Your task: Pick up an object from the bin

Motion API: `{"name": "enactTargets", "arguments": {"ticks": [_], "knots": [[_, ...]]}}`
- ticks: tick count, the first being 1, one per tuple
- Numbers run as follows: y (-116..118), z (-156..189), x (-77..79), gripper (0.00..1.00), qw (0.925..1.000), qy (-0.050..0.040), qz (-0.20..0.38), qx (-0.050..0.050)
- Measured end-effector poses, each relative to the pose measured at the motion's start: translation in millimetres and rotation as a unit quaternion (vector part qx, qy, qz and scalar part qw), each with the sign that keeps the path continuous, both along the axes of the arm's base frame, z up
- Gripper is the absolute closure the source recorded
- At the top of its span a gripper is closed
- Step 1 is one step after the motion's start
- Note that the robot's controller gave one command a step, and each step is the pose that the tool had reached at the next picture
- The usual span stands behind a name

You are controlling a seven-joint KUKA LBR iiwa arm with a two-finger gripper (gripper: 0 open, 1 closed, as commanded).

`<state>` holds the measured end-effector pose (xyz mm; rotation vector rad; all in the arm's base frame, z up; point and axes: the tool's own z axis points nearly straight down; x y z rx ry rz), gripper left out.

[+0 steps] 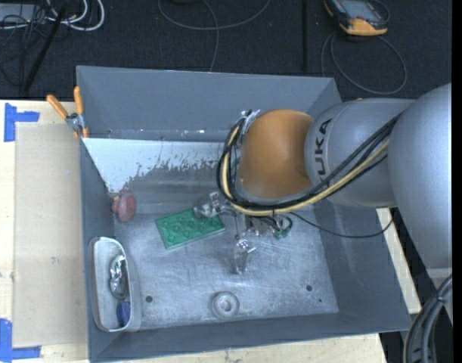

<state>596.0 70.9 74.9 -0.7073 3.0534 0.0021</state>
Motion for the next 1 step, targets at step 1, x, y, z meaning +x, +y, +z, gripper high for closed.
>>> {"name": "enactTargets", "arguments": {"ticks": [1], "knots": [[25.0, -2.3, 25.4, 0.0, 0.9988, 0.0024, -0.048, -0.001]]}}
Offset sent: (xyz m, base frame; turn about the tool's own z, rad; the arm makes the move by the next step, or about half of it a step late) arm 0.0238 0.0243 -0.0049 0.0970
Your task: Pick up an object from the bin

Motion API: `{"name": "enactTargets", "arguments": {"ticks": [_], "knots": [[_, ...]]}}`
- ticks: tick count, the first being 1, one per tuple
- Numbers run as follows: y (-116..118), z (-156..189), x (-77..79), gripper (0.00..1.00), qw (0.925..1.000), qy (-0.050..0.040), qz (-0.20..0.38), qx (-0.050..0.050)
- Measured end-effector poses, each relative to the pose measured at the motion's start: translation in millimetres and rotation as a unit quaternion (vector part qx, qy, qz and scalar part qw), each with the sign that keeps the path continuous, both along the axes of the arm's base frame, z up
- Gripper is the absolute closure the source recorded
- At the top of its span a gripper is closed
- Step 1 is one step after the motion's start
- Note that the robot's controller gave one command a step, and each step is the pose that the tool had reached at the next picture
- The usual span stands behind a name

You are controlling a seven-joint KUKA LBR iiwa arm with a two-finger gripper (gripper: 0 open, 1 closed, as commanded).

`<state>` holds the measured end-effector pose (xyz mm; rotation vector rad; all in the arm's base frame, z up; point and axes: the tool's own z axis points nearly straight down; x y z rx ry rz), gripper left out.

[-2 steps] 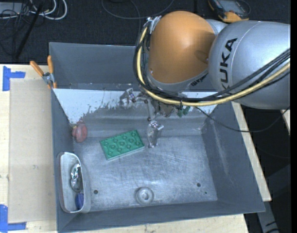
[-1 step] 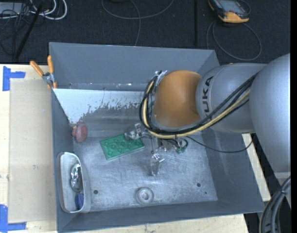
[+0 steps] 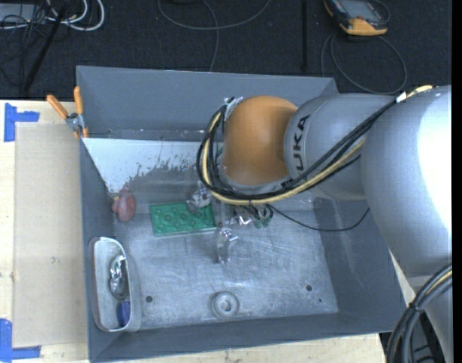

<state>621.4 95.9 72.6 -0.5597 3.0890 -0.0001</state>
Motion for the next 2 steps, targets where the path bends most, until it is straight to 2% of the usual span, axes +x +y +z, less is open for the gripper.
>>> {"name": "enactTargets", "arguments": {"ticks": [1, 2], "knots": [[1.6, 8.2, 7.7, 1.0, 0.9999, -0.0158, -0.002, 0.004], [4.0, 142.1, -3.7, 1.0, 1.0, -0.0041, -0.007, 0.001]]}}
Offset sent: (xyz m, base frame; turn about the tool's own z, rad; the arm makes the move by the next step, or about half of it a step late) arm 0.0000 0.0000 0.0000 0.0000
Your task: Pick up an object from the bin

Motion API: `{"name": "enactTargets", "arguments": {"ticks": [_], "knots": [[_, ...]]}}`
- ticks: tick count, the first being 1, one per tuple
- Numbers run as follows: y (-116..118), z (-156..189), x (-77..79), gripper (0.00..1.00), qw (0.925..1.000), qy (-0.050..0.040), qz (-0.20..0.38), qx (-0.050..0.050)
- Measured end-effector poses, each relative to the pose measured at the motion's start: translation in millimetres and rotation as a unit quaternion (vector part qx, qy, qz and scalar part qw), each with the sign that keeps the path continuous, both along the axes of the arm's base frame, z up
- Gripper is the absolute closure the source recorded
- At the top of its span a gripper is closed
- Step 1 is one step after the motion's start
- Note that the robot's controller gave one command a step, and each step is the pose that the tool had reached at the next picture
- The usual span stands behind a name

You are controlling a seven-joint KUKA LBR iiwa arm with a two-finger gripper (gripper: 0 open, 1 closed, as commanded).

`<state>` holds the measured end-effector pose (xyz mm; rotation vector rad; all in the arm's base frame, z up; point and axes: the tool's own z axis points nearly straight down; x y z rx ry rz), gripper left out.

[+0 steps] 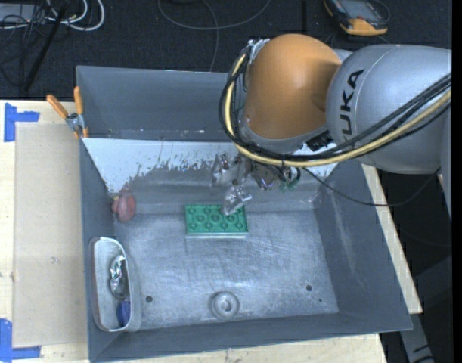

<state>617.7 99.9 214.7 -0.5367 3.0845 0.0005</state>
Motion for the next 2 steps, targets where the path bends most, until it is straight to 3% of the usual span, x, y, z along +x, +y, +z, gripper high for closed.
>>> {"name": "enactTargets", "arguments": {"ticks": [1, 2], "knots": [[-28.2, -71.2, -27.5, 1.0, 0.9994, 0.0096, 0.033, -0.002], [-39.0, 26.6, -22.6, 1.0, 0.9989, -0.0002, 0.047, -0.001]]}}
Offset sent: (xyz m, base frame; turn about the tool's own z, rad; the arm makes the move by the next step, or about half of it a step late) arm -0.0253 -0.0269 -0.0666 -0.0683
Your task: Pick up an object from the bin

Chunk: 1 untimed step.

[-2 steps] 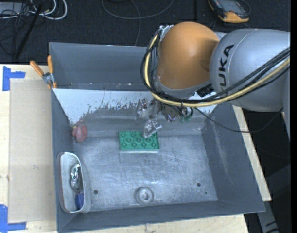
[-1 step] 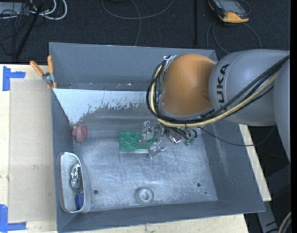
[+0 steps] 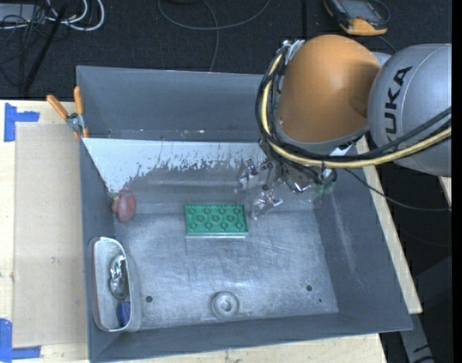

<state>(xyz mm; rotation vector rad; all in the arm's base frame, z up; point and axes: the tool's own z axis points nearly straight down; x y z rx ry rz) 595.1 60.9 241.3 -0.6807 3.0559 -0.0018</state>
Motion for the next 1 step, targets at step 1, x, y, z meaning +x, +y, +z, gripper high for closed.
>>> {"name": "enactTargets", "arguments": {"ticks": [1], "knots": [[0.0, -4.9, -1.6, 0.0, 1.0, 0.0045, -0.001, 0.0]]}}
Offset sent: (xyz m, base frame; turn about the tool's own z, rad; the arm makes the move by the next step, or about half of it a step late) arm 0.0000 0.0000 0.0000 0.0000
